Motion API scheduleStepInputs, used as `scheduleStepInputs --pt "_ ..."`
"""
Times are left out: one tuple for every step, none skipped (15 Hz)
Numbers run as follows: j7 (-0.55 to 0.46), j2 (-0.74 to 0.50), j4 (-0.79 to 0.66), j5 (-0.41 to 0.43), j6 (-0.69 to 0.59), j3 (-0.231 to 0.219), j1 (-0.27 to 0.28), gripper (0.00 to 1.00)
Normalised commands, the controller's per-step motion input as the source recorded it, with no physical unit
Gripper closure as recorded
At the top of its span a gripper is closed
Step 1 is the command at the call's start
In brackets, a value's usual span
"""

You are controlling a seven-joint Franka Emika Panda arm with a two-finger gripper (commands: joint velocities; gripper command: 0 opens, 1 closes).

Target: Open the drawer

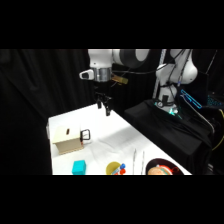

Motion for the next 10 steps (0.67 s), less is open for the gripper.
scheduleStepInputs --pt "-0.02 0.02 0.03 0.024 -0.01 0.006 -0.025 0.00" --pt "0.00 0.05 0.06 0.011 -0.01 -0.011 -0.042 0.00" --pt "-0.02 0.05 0.07 0.043 0.01 -0.028 -0.059 0.00" --pt "0.01 0.06 0.09 0.024 0.02 -0.048 -0.078 0.00" --pt "0.00 0.08 0.10 0.031 0.05 -0.054 -0.086 0.00" --pt "0.03 0.10 0.12 0.008 0.09 -0.070 -0.100 0.00" --pt "0.04 0.13 0.14 0.006 0.12 -0.068 -0.100 0.00" --pt "-0.01 0.14 0.13 0.039 0.18 -0.065 -0.101 0.00" --pt "0.01 0.15 0.12 0.034 0.25 -0.060 -0.095 0.00" --pt "0.04 0.17 0.12 0.033 0.30 -0.056 -0.091 0.00"
